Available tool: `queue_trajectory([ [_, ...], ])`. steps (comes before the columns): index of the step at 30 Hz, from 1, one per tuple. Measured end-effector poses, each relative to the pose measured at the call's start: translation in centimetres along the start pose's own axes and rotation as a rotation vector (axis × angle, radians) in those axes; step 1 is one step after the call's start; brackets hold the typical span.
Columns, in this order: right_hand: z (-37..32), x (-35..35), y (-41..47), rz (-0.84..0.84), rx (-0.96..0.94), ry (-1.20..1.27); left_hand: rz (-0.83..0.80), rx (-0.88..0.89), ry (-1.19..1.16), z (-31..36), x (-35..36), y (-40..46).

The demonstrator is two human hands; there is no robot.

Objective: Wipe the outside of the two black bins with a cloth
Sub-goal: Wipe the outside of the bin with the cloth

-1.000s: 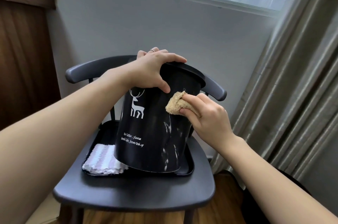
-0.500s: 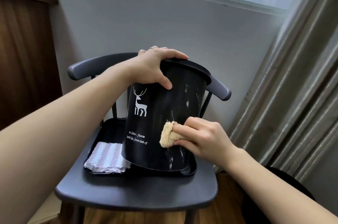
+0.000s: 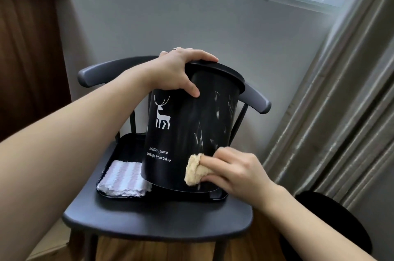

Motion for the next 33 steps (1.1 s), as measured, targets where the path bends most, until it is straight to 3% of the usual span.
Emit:
queue_trajectory([
  [5, 1.9, -1.3, 2.9, 0.205, 0.291, 0.027, -0.008, -0.002, -0.004, 0.0, 0.0, 0.1],
  [13, -1.1, 1.5, -2.4, -0.021, -0.005, 0.064, -0.031, 0.005, -0.036, -0.2, 0.1, 0.4],
  [15, -0.6, 1.1, -2.0, 0.014, 0.013, 0.042, -0.035, 0.011, -0.041, -0.2, 0.1, 0.4],
  [20, 0.4, 0.2, 0.5, 0.218, 0.276, 0.100, -0.052, 0.047, -0.044, -0.3, 0.2, 0.8],
  [29, -1.3, 2.1, -3.0, -0.028, -0.001, 0.051, -0.042, 0.054, -0.055, -0.7, -0.1, 0.7],
  [33, -0.1, 0.3, 0.2, 0.100, 0.152, 0.048, -0.040, 0.063, -0.028, -0.7, -0.2, 0.6],
])
Point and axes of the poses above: each hand's wrist, its own y-axis towards the middle knuckle, its own x-axis out of the palm, z = x × y, the point moved 2 cm from there along y, towards the middle knuckle, and after that the axes turned 7 degrees about -z, right-handed, at the moved point
